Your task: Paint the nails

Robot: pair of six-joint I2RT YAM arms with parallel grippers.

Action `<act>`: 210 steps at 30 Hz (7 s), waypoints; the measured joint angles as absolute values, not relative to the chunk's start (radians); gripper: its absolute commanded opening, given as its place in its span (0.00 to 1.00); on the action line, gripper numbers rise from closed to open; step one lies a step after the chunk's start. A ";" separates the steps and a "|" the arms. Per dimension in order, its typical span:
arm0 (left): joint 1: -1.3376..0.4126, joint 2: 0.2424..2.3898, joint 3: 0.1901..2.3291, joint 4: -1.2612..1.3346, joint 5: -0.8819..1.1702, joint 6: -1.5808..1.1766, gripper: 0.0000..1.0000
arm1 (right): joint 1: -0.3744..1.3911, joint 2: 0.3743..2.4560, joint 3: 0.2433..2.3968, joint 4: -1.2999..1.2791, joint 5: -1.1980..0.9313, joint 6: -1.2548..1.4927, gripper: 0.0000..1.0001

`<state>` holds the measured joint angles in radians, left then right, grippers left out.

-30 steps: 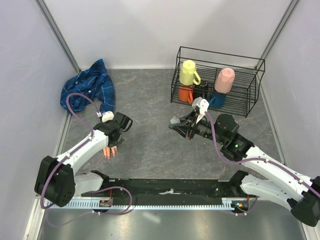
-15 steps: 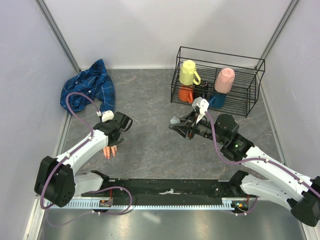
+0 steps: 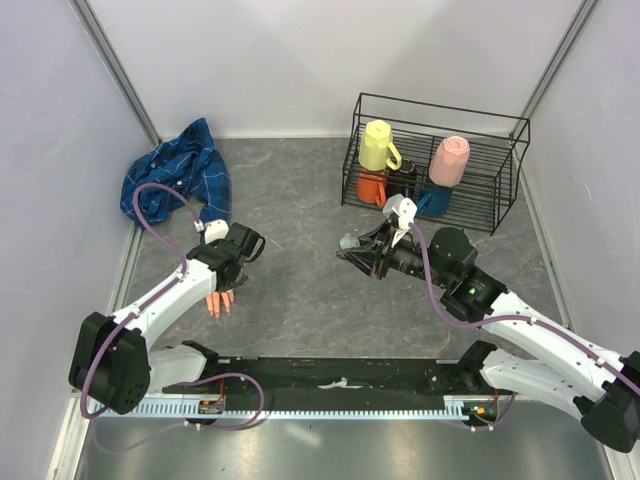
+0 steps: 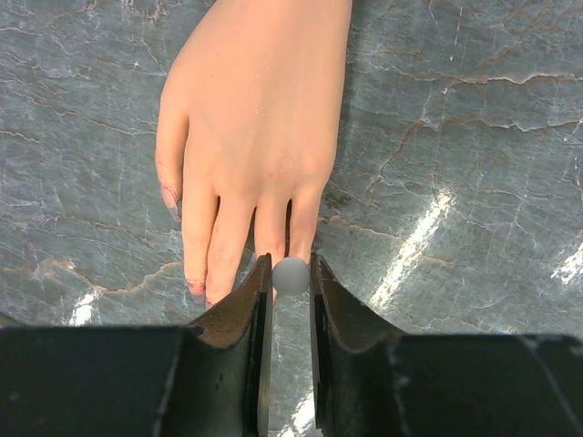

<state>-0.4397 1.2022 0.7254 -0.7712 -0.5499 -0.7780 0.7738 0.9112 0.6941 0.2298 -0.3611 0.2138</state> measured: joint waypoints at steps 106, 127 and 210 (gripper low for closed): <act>-0.440 1.219 0.724 -0.834 -0.522 -0.844 0.02 | 0.764 0.912 0.681 0.246 -0.370 0.224 0.00; -0.440 1.214 0.724 -0.797 -0.517 -0.836 0.02 | 0.762 0.912 0.681 0.246 -0.384 0.225 0.00; -0.500 1.086 1.288 -0.491 0.746 -0.406 0.02 | 0.781 1.087 0.888 0.007 -0.647 0.167 0.00</act>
